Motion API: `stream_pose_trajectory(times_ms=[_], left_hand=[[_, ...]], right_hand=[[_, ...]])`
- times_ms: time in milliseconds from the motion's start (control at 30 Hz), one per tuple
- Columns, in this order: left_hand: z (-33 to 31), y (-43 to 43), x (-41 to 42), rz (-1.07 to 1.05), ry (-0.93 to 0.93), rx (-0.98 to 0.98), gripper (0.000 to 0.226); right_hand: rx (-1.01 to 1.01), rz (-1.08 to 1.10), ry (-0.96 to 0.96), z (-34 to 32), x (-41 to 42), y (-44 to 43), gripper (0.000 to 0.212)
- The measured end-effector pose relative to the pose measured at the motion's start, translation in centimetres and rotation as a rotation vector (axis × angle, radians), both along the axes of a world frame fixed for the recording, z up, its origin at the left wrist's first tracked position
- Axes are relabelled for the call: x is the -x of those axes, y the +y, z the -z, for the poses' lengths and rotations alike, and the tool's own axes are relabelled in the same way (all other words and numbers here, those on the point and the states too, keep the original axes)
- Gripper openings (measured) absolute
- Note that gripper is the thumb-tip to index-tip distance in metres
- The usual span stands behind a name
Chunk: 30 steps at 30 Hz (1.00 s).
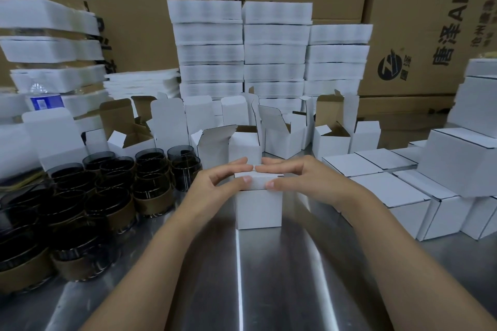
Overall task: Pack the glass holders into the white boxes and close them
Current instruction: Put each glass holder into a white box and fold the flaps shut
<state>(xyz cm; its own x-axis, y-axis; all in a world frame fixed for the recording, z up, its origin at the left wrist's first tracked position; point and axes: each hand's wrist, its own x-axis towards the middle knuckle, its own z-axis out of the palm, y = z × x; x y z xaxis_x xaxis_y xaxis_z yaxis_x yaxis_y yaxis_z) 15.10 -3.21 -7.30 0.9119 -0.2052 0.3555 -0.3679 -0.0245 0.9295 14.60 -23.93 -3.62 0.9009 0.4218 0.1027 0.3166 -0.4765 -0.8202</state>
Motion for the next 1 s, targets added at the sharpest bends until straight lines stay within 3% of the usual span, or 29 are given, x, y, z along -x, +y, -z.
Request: stream_pose_trajectory(times_ms=[200, 533, 733, 833, 1000], left_hand=[[-0.2, 0.0, 0.0, 0.012, 0.03, 0.01, 0.026], [0.0, 0.1, -0.2, 0.018, -0.005, 0.01, 0.039], [0.1, 0.1, -0.2, 0.014, -0.031, -0.036, 0.034], [0.1, -0.3, 0.0, -0.01, -0.048, -0.071, 0.032], [0.3, -0.7, -0.1, -0.03, -0.064, -0.054, 0.033]], right_hand=[[-0.002, 0.007, 0.017, -0.3, 0.4, 0.2, 0.021], [-0.02, -0.006, 0.019, 0.4, -0.2, 0.3, 0.018], [-0.017, -0.01, 0.004, 0.4, -0.3, 0.4, 0.017], [0.026, 0.038, -0.069, 0.4, -0.2, 0.8, 0.016], [0.273, 0.196, -0.315, 0.2, 0.8, 1.8, 0.014]])
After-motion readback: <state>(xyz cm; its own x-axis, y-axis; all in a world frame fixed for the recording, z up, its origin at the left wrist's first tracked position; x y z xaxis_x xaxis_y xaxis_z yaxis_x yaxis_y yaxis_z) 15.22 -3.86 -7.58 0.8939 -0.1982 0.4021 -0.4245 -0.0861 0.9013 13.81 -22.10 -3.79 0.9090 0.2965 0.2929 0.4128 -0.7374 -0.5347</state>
